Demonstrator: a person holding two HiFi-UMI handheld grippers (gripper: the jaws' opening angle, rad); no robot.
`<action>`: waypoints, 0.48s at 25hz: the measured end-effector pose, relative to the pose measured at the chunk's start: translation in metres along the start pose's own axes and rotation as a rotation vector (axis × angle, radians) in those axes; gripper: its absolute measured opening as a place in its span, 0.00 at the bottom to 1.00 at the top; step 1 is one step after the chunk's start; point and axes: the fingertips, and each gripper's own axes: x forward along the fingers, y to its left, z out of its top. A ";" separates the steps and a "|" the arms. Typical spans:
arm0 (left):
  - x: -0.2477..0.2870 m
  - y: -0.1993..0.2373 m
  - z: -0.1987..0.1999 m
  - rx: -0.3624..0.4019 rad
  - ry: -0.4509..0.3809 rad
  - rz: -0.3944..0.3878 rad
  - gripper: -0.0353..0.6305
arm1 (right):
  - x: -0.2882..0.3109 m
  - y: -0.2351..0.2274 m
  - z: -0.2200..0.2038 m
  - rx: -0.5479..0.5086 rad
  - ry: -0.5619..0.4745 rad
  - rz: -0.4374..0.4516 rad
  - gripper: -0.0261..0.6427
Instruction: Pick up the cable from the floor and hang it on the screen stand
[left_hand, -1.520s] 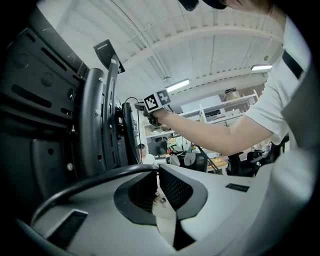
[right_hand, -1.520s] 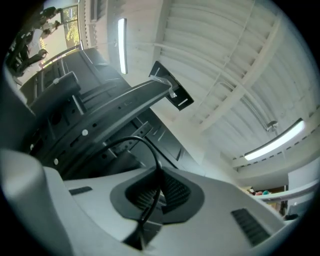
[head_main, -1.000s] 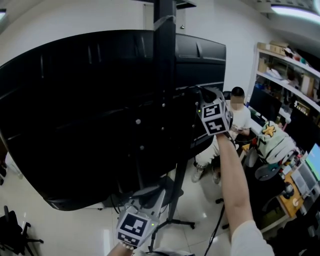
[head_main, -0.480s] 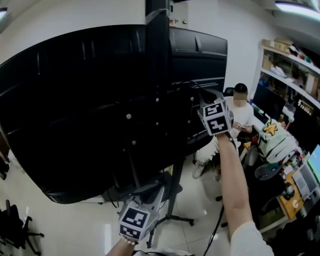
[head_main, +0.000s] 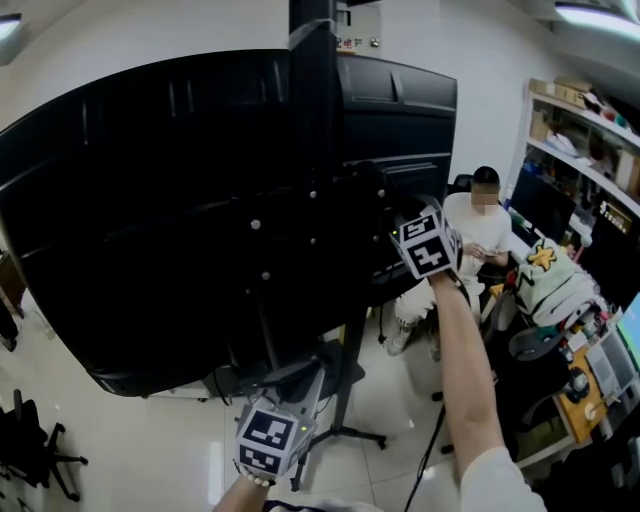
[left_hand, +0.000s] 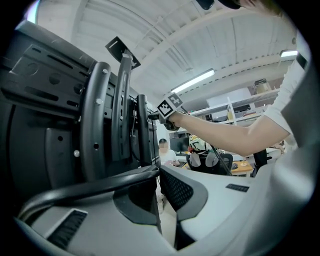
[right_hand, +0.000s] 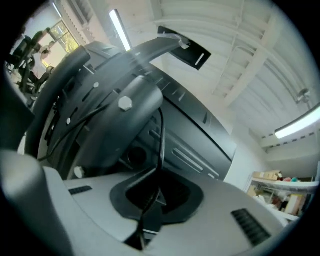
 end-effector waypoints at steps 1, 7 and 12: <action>0.002 -0.002 -0.007 -0.014 0.017 -0.006 0.08 | -0.004 0.002 0.000 0.010 -0.021 0.008 0.09; 0.008 -0.026 -0.051 -0.090 0.133 -0.073 0.32 | -0.015 0.018 -0.005 0.009 -0.070 0.037 0.24; 0.000 -0.042 -0.072 -0.095 0.169 -0.117 0.32 | -0.030 0.027 -0.026 0.034 -0.030 0.037 0.38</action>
